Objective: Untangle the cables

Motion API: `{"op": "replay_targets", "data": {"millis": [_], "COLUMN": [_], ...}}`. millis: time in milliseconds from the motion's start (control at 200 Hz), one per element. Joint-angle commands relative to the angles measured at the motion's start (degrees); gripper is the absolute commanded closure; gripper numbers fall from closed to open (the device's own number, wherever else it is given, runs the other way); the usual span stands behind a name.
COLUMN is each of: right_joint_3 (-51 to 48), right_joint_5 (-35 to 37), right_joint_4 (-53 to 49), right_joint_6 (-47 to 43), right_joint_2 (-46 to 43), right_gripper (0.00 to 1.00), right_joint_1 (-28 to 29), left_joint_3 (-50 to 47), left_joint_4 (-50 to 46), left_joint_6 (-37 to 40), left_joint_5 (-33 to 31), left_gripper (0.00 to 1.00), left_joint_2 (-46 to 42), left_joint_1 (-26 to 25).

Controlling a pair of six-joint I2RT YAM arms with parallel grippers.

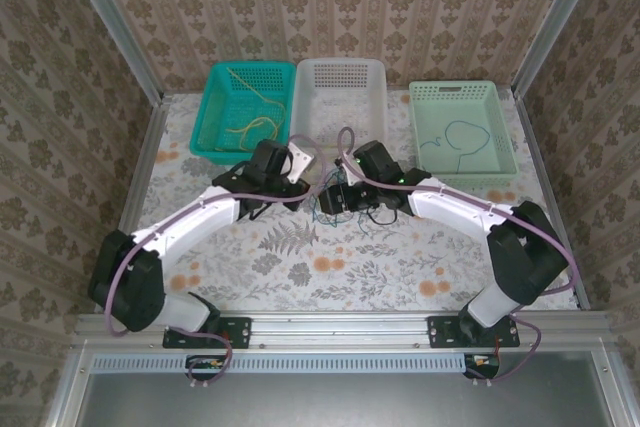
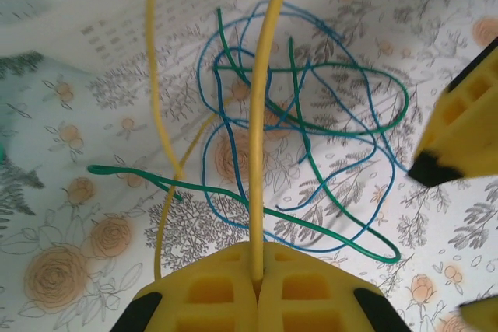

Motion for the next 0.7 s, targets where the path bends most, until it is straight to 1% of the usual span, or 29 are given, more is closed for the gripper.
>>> {"op": "replay_targets", "data": {"millis": [0,70,170,220,255,290,370,400,455,505,595,695], "right_joint_3": [2.1,3.0,3.5,3.3,3.3,3.3,3.4,3.3,3.3,3.5,3.4,3.4], "right_joint_5": [-3.2,-2.9,-0.6,-0.4,-0.5,-0.8,-0.4,0.0,1.1,2.0,2.5,1.5], "right_joint_4": [4.9,4.5,2.0,1.6,1.4,1.4,1.1,1.1,0.5,-0.6,-1.7,-1.9], "right_joint_6": [1.2,1.1,-0.4,-0.9,-0.9,-0.8,-0.7,-0.8,-0.7,-0.6,-0.4,-0.6], "right_joint_2": [4.1,6.5,8.9,9.4,9.6,9.8,9.9,9.9,10.0,10.3,11.0,11.2], "right_gripper": [0.33,0.34,0.35,0.38,0.43,0.51,0.74,0.81,0.91,0.97,0.99,0.99], "right_joint_1": [2.3,2.9,3.0,3.0,3.0,3.0,3.0,2.9,2.8,2.6,2.2,2.0], "left_joint_3": [1.7,1.2,0.1,-0.5,-0.9,-1.4,-2.8,-3.5,-5.1,-6.5,-7.5,-7.0], "left_joint_4": [1.0,2.8,5.3,6.2,6.8,7.6,9.6,10.4,12.6,14.5,14.8,12.3], "left_joint_6": [-4.0,-5.7,-7.5,-8.1,-8.5,-9.0,-10.4,-11.0,-12.3,-13.4,-14.9,-14.5], "left_joint_5": [-1.5,-2.0,-1.8,-1.7,-1.6,-1.5,-1.5,-1.3,-0.7,0.0,0.9,1.1], "left_gripper": [0.97,0.97,0.97,0.97,0.97,0.97,0.97,0.97,0.97,0.96,0.96,0.96], "left_joint_2": [-3.1,-4.6,-6.8,-8.1,-8.9,-9.6,-11.3,-12.1,-13.6,-15.1,-17.2,-18.9], "left_joint_1": [0.7,1.3,2.3,2.8,3.1,3.5,4.3,4.6,5.3,6.2,7.7,8.5]}}
